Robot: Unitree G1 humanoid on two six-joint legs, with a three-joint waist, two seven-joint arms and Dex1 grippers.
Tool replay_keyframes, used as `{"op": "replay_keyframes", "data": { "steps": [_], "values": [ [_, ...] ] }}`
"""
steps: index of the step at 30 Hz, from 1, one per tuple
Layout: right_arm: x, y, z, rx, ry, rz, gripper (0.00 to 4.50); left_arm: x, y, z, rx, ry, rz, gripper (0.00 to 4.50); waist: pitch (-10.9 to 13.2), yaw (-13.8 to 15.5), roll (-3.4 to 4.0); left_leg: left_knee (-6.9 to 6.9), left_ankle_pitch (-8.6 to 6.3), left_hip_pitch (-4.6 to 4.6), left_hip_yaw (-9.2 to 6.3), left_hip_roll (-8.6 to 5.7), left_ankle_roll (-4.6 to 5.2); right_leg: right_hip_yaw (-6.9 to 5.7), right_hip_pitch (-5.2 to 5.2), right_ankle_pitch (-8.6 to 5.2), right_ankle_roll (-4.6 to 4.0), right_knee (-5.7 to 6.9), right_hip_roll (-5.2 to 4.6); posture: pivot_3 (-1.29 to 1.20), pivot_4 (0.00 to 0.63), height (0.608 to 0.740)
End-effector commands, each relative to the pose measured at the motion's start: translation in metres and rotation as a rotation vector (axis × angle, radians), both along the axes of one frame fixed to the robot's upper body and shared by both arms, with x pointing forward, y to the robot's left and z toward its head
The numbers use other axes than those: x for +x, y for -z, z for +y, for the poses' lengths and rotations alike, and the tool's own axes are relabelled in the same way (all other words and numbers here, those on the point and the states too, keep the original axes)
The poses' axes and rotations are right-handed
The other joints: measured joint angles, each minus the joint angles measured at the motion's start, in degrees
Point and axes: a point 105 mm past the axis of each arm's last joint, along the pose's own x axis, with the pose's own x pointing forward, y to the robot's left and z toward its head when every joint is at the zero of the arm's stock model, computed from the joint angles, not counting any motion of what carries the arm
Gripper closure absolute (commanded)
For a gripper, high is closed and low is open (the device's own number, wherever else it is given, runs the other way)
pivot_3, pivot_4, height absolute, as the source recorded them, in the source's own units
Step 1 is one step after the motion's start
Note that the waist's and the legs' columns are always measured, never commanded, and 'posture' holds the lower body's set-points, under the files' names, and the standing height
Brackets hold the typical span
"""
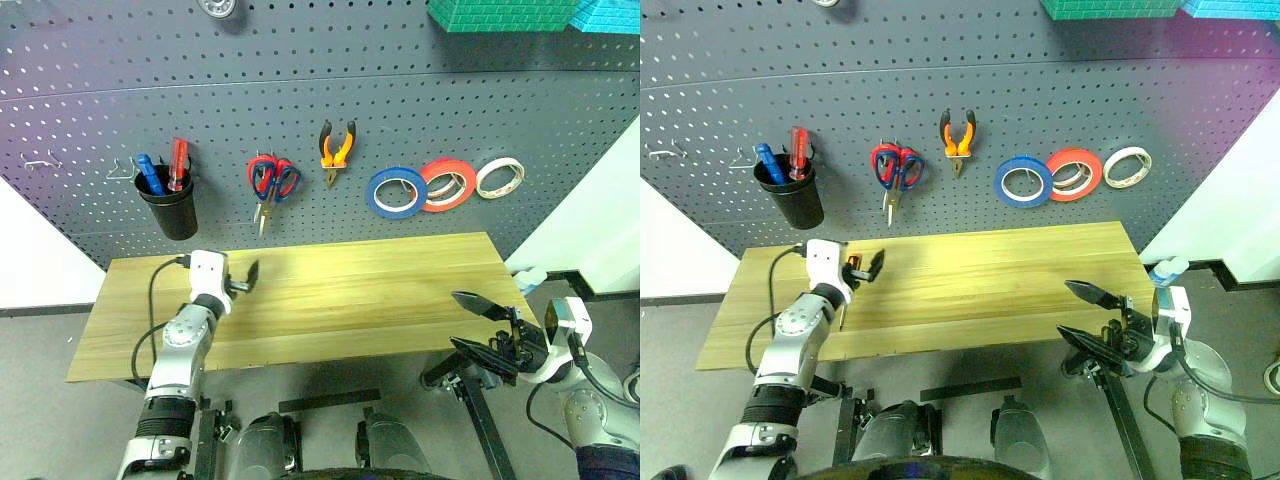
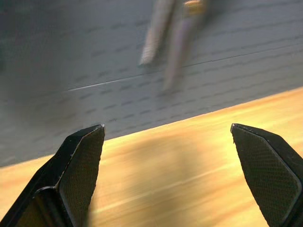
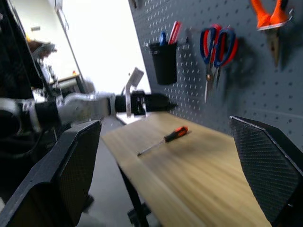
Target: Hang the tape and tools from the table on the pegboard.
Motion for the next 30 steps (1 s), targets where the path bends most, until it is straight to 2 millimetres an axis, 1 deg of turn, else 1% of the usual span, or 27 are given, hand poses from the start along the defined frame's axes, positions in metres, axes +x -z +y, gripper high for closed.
{"op": "replay_keyframes", "data": {
  "steps": [1, 3, 6, 9, 13, 14, 20, 23, 25, 30],
  "values": [
    [-0.004, -0.002, 0.005, -0.065, -0.050, -0.048, 0.00, 0.005, 0.004, 0.025, -0.045, -0.127, 0.088, 0.05, 0.20, 0.35, -0.14, 0.00, 0.00, 0.01, 0.00, -0.01, 0.00, 0.01, 0.00, 0.00, 0.00, 0.00, -0.02, -0.08, 0.145, 0.740],
    [-0.003, -0.002, 0.005, -0.065, -0.049, -0.042, 0.00, 0.006, 0.007, 0.028, -0.075, -0.126, 0.132, 0.05, 0.48, 0.80, -0.27, 0.00, -0.01, 0.03, 0.00, -0.01, 0.00, 0.02, 0.00, 0.00, 0.00, -0.01, -0.04, -0.08, 0.153, 0.740],
    [-0.004, -0.003, 0.006, -0.065, -0.054, -0.026, 0.00, 0.008, 0.009, 0.030, -0.047, -0.129, 0.188, 0.05, 1.05, 1.16, -0.43, -0.03, -0.02, 0.02, -0.01, -0.01, -0.02, 0.04, -0.02, 0.00, -0.01, -0.03, -0.08, -0.08, 0.164, 0.740],
    [-0.008, -0.002, 0.006, -0.070, -0.058, -0.015, 0.00, 0.007, 0.017, 0.033, -0.047, -0.133, 0.269, 0.05, 1.42, 1.41, -0.53, -0.12, -0.04, 0.01, -0.02, -0.02, -0.07, 0.05, -0.03, -0.01, -0.04, -0.10, -0.14, -0.08, 0.175, 0.740],
    [-0.014, -0.001, 0.006, -0.076, -0.054, 0.001, 0.00, 0.007, 0.026, 0.039, -0.012, -0.156, 0.346, 0.05, 1.99, 1.31, -0.52, -0.23, -0.10, 0.01, -0.03, -0.03, -0.16, 0.06, -0.05, -0.02, -0.07, -0.21, -0.21, -0.09, 0.191, 0.740],
    [-0.015, -0.001, 0.006, -0.078, -0.053, 0.004, 0.00, 0.007, 0.027, 0.039, -0.025, -0.158, 0.359, 0.05, 2.22, 1.26, -0.51, -0.26, -0.10, 0.00, -0.03, -0.03, -0.16, 0.06, -0.05, -0.03, -0.07, -0.24, -0.21, -0.09, 0.193, 0.740],
    [-0.023, -0.003, 0.006, -0.085, -0.038, 0.026, 0.00, 0.009, 0.042, 0.041, 0.027, -0.153, 0.453, 0.05, 3.40, 1.10, -0.54, -0.39, -0.12, -0.07, -0.04, -0.03, -0.17, 0.06, -0.13, -0.04, -0.11, -0.41, -0.25, -0.11, 0.209, 0.740],
    [-0.028, -0.005, 0.009, -0.089, -0.040, 0.033, 0.00, 0.012, 0.041, 0.040, 0.034, -0.142, 0.441, 0.05, 3.77, 1.01, -0.53, -0.53, -0.12, -0.13, -0.04, -0.03, -0.17, 0.05, -0.18, -0.04, -0.11, -0.60, -0.26, -0.11, 0.219, 0.740],
    [-0.031, -0.007, 0.010, -0.092, -0.036, 0.038, 0.00, 0.015, 0.039, 0.039, 0.069, -0.124, 0.438, 0.05, 4.39, 0.98, -0.58, -0.62, -0.12, -0.13, -0.04, -0.04, -0.17, 0.05, -0.20, -0.04, -0.12, -0.65, -0.27, -0.12, 0.228, 0.740],
    [-0.039, -0.010, 0.013, -0.095, -0.028, 0.058, 0.00, 0.021, 0.036, 0.038, 0.086, -0.103, 0.432, 0.05, 5.01, 0.98, -0.61, -0.69, -0.03, -0.66, -0.04, -0.06, -0.07, 0.03, -0.62, -0.02, -0.10, -0.73, -0.29, -0.13, 0.248, 0.740]
  ]
}}
